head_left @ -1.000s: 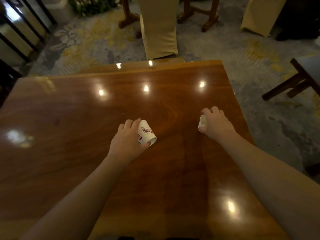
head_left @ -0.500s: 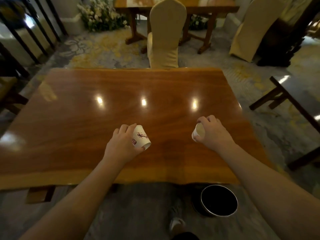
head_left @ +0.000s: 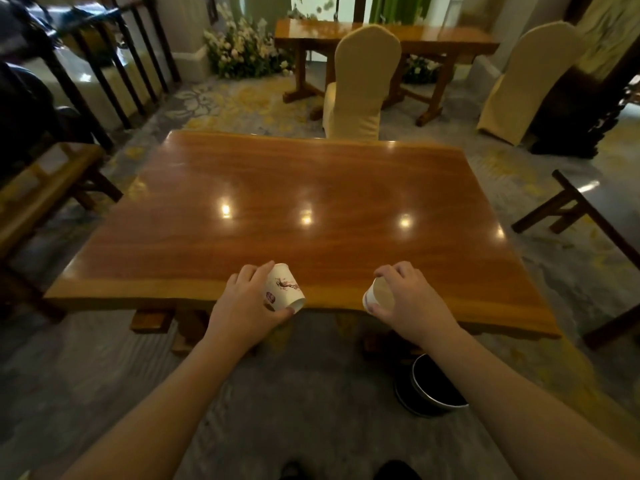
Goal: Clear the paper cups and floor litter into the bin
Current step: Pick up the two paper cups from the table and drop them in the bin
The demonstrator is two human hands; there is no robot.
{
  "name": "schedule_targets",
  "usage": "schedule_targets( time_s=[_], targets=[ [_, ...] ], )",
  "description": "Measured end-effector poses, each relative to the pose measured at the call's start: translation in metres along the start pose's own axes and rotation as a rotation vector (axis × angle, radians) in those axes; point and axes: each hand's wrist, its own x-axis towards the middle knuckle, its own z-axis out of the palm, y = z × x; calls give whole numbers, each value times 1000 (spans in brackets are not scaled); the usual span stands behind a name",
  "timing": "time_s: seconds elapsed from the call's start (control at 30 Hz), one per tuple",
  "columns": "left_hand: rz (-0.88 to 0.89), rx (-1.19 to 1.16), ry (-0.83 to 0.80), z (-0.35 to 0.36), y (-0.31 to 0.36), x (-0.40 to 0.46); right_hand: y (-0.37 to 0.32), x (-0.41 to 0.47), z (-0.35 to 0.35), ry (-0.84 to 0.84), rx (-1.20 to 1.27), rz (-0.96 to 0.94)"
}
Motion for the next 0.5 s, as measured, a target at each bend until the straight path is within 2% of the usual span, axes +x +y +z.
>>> schedule_targets(
  time_s=[0.27,0.5],
  targets=[
    [-59,-11,33,21,57,-43,33,-41,-8,-35,42,-106],
    [-130,-32,48,93,176,-88,154,-101,-31,-62,109,-136]
  ],
)
